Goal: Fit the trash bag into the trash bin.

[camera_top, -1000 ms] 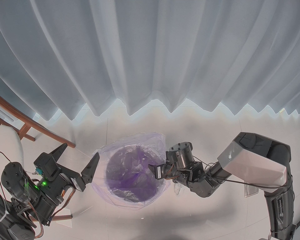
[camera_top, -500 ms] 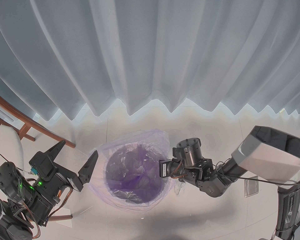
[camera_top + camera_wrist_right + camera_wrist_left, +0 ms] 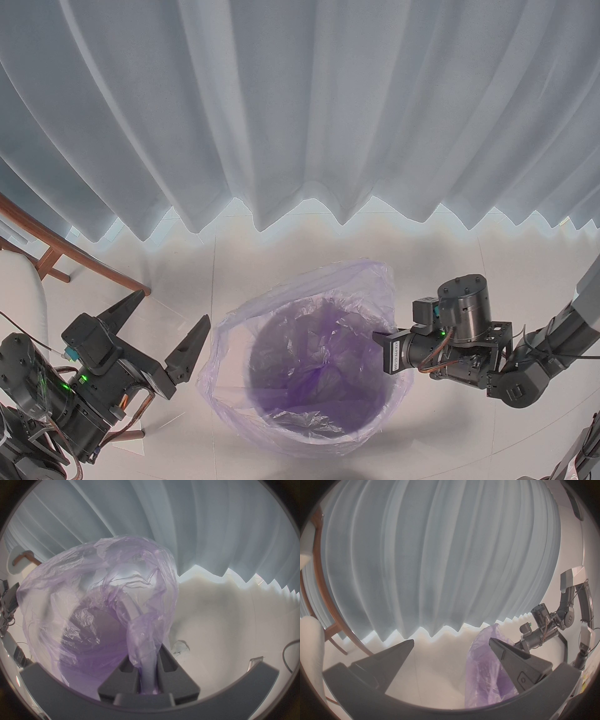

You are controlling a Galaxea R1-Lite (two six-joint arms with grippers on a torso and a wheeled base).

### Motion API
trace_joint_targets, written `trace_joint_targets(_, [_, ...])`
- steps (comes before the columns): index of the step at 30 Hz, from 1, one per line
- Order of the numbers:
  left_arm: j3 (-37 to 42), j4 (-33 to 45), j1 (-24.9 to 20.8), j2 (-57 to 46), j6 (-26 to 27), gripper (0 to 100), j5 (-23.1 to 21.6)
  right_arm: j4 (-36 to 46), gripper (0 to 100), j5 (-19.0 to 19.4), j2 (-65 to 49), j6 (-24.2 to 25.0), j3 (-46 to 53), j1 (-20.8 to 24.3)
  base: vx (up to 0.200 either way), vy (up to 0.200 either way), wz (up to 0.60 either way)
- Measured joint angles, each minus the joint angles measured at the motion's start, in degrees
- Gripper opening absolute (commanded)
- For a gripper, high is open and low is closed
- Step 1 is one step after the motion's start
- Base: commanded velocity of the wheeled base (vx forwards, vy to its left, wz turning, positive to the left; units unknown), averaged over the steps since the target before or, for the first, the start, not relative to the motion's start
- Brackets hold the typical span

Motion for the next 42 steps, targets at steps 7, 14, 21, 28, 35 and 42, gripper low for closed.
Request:
trace_joint_targets(7, [-0.06,-0.05,-4.41,1.71,-8.61,100,-0.13,-0.95,0,0.84,-5.62,-1.56,4.69,-0.49,0.0,0.0,0.0])
trace_joint_targets(14, [0.49,-0.11,-10.03,3.23,-12.03,100,-0.24,-1.58,0,2.35,-6.58,-1.5,7.53,-0.66,0.0,0.0,0.0])
trace_joint_targets(21, [1.27,-0.05,-12.18,4.08,-12.12,100,-0.24,-7.23,0,2.97,-2.76,-1.74,6.45,-1.56,0.0,0.0,0.0])
trace_joint_targets(28, [1.38,0.37,-13.25,5.13,-12.03,100,0.4,-9.24,0,3.01,0.76,-1.8,6.1,-1.27,0.0,0.0,0.0])
trace_joint_targets(35, [1.38,0.01,-10.8,7.0,-11.97,100,1.23,-9.3,0,3.0,1.83,-1.91,6.42,-0.84,0.0,0.0,0.0])
trace_joint_targets(42, [1.4,-0.02,-8.19,7.61,-11.11,0,1.3,-12.8,0,2.9,1.68,-1.91,6.97,-0.66,0.0,0.0,0.0])
